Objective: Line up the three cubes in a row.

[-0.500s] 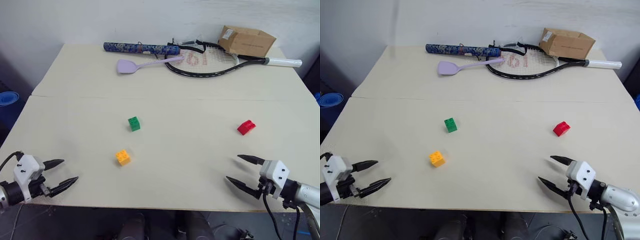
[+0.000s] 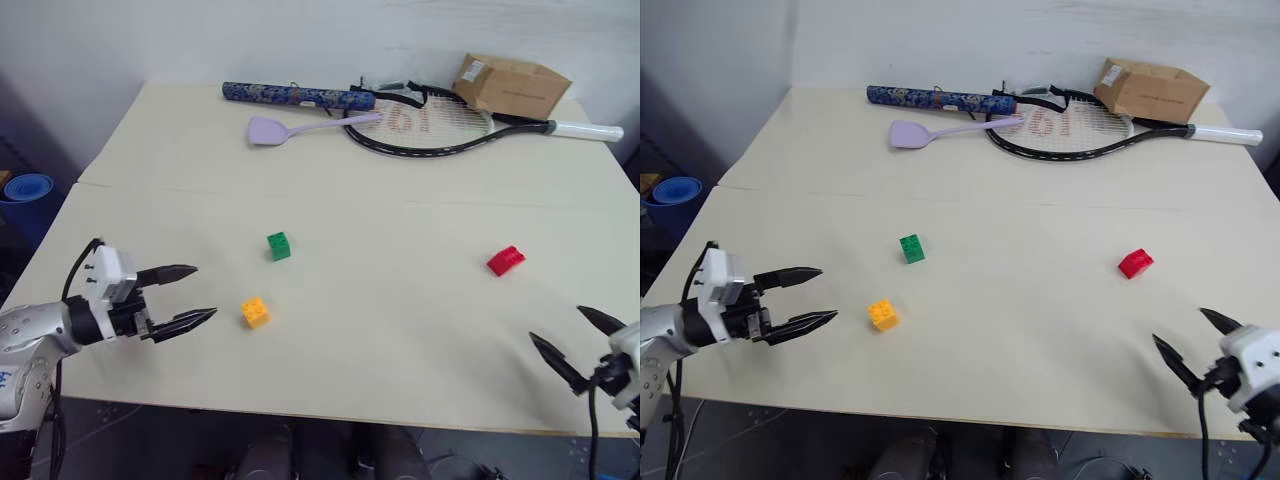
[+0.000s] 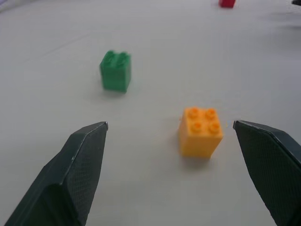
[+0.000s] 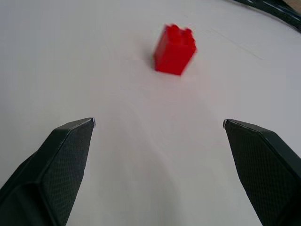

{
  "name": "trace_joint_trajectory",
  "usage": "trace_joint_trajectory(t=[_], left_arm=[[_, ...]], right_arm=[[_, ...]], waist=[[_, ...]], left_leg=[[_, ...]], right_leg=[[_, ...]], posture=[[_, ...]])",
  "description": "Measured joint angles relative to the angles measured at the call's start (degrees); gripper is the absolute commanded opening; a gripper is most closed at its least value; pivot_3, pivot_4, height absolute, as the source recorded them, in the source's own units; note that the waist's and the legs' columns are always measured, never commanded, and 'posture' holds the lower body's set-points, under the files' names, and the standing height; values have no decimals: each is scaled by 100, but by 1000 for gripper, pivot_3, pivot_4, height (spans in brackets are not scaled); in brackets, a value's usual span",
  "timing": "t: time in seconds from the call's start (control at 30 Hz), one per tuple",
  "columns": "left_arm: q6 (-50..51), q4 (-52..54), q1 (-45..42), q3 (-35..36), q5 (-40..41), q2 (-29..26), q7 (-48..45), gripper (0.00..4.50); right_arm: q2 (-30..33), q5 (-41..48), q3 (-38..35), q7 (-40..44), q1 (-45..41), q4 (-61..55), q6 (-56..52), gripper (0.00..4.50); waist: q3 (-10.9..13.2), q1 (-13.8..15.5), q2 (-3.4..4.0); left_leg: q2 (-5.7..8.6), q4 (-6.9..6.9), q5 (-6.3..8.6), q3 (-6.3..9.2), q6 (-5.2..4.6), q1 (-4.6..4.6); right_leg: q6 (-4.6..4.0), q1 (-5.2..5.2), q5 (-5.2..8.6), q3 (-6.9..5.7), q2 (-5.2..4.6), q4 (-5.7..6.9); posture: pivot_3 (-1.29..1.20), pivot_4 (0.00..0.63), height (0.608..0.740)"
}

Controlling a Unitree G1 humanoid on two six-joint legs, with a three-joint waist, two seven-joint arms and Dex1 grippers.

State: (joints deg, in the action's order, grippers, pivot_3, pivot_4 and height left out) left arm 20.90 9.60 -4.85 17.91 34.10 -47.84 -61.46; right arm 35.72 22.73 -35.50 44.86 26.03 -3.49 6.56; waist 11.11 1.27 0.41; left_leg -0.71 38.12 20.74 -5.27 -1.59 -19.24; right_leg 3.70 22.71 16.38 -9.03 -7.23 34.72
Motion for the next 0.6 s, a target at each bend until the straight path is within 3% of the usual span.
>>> trace_joint_trajectory(t=[0.23, 0.3, 0.4, 0.6], left_arm=[[-112, -25, -793, -413, -68, 241, 14, 4500], [-100, -96, -853, -442, -64, 279, 21, 4500], [-94, -171, -1014, -568, -65, 432, 24, 4500], [-84, -155, -1109, -742, -70, 581, 59, 4500]], right_arm=[[-223, 146, 171, -258, -531, -99, -413, 4485], [30, 327, 378, -265, -1071, -136, -908, 4485], [619, 467, 1010, -228, -2594, 44, -1949, 4485], [786, -258, 2114, -368, -4581, 1558, -2418, 4485]], waist=[[1, -184, 4], [1, -203, 5], [2, -216, 5], [3, -78, 5]], left_leg=[[-8, -2, -9, -15, 15, 7], [-8, 1, -11, -15, 14, 17], [-8, 13, -13, -11, 10, 9], [-9, 12, -23, 0, 12, -24]], right_leg=[[-1, 0, 0, 22, 10, 27], [-1, 3, 0, 23, 11, 28], [-1, 11, 0, 18, 11, 31], [-6, 18, 3, -4, 23, 29]], posture=[[0, 150, 740], [0, 150, 740], [0, 150, 740], [0, 150, 740]])
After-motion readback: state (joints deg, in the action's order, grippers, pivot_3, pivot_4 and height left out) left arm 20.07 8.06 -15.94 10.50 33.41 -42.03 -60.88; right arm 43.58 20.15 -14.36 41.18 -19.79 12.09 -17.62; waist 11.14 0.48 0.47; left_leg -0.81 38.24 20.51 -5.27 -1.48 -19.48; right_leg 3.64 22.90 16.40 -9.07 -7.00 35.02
